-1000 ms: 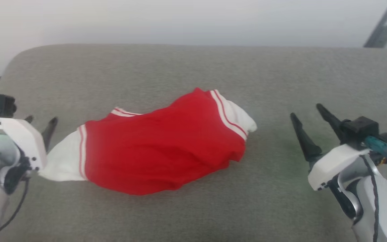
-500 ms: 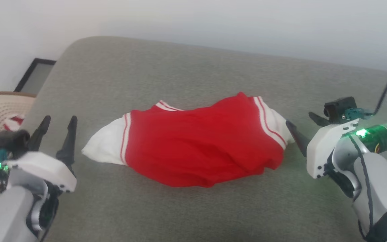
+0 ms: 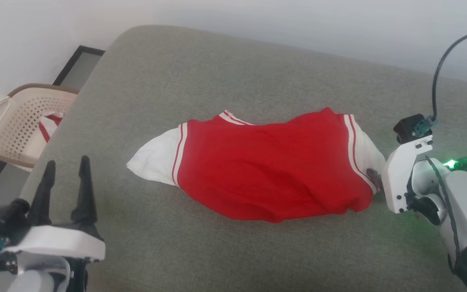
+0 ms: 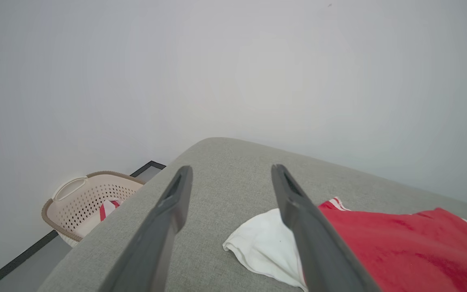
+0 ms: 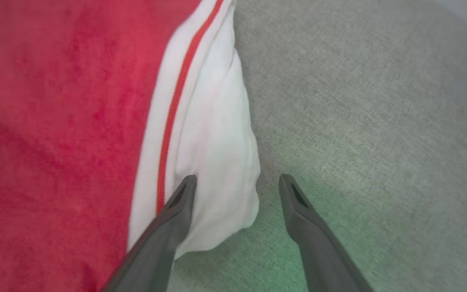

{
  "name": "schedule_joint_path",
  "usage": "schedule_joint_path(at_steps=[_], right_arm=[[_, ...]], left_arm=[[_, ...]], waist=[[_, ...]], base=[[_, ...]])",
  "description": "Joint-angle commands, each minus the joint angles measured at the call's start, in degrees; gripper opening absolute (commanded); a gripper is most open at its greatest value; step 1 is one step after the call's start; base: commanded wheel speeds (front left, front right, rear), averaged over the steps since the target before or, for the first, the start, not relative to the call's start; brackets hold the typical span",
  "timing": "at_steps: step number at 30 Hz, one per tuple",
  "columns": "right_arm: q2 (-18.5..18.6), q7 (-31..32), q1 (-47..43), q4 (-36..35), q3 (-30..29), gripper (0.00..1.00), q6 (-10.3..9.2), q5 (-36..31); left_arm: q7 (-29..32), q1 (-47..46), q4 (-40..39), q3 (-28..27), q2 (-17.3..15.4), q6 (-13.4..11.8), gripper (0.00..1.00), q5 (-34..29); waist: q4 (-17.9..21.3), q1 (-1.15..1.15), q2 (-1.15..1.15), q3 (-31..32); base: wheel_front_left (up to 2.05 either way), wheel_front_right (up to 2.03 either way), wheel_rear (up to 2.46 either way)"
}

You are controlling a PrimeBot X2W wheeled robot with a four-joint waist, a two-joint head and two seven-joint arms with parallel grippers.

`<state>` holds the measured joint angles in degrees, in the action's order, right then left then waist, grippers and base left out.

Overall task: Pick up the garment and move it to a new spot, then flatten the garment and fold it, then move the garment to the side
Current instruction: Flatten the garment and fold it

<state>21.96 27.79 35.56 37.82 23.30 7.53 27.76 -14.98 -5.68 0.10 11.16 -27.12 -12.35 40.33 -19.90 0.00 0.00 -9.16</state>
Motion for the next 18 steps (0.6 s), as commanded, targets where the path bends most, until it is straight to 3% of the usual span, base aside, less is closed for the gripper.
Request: schedule_joint_path(at_steps=[1, 3, 4, 5, 10, 18], right_arm=[[0.2, 1.2, 1.0, 1.2, 0.4, 1.0, -0.08, 0.3], [0.3, 2.7, 1.5, 2.5, 1.3, 1.0, -0.08, 0.5], [0.5, 3.2, 1.8, 2.7, 1.9, 0.4, -0.08, 0.5], [0.6, 3.2, 2.1, 2.9, 2.3, 0.0, -0.09, 0.6], [2.0, 3.1, 4.0, 3.0, 4.7, 0.0, -0.09, 2.2], [3.9, 2.1, 3.8, 1.3, 6.1, 0.0, -0.09, 4.7]], left_arm=[[-0.3, 1.4, -1.0, -1.0, 1.0, 0.4, 1.0, -1.7], [-0.3, 2.5, -2.1, -2.7, 2.8, 0.9, 1.0, -2.9], [-0.3, 3.2, -2.5, -3.3, 3.5, 1.3, 1.0, -3.7], [-0.3, 3.6, -2.6, -4.0, 4.2, 1.6, 1.0, -4.2], [-0.3, 5.0, -2.4, -6.9, 7.0, 3.9, 1.0, -6.7], [-0.3, 7.1, -1.8, -9.8, 7.8, 5.6, 1.0, -7.9]], waist=[[-0.5, 0.0, 0.0, -0.4], [-0.8, 0.0, 0.0, -0.5], [-0.9, 0.0, 0.0, -0.6], [-1.0, 0.0, 0.0, -0.7], [-1.0, 0.0, 0.0, -0.3], [1.3, 0.0, 0.0, 2.2]], base=[[0.0, 0.0, 0.0], [0.0, 0.0, 0.0], [0.0, 0.0, 0.0], [0.0, 0.0, 0.0], [0.0, 0.0, 0.0], [0.0, 0.0, 0.0]])
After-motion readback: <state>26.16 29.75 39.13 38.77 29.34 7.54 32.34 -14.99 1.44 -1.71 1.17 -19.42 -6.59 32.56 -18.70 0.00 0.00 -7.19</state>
